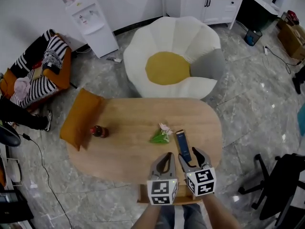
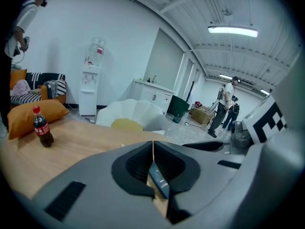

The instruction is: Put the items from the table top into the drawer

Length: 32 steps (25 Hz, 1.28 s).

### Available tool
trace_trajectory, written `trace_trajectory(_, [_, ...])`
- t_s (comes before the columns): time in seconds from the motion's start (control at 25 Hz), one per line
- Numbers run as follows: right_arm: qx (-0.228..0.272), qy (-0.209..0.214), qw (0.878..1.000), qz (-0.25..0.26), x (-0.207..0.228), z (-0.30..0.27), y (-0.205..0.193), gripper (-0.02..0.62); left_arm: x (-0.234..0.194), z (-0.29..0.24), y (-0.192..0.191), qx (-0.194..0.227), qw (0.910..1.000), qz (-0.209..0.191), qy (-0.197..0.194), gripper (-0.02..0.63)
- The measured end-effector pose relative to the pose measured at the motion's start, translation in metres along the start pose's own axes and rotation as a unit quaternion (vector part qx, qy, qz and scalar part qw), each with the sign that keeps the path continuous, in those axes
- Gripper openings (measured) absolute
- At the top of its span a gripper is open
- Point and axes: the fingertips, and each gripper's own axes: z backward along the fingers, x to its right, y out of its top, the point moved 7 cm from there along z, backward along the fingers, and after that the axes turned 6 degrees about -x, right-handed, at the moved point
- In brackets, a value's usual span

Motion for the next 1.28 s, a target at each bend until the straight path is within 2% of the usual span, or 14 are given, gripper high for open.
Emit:
trace_trajectory(0.4, [-0.032,-0.01,0.999,-0.006,0.015,-0.05,-0.027,0.256,-0.017,-0.039,-0.035,-0.025,0.9996,0.011,0.001,0.012])
trace_trajectory(0.8, [-0.071,-0.02,0.997,-0.008,0.026,-0.075,-0.064,0.276,-0.024,-0.062,-0.07,-0.045,0.9988,0.022,0.001,0.012])
trace_trajectory(1.28, [-0.102,-0.027,0.994,0.007,0.028,-0.099,-0.081,0.276,-0.028,-0.077,-0.088,-0.06,0.998,0.021,-0.001,0.012])
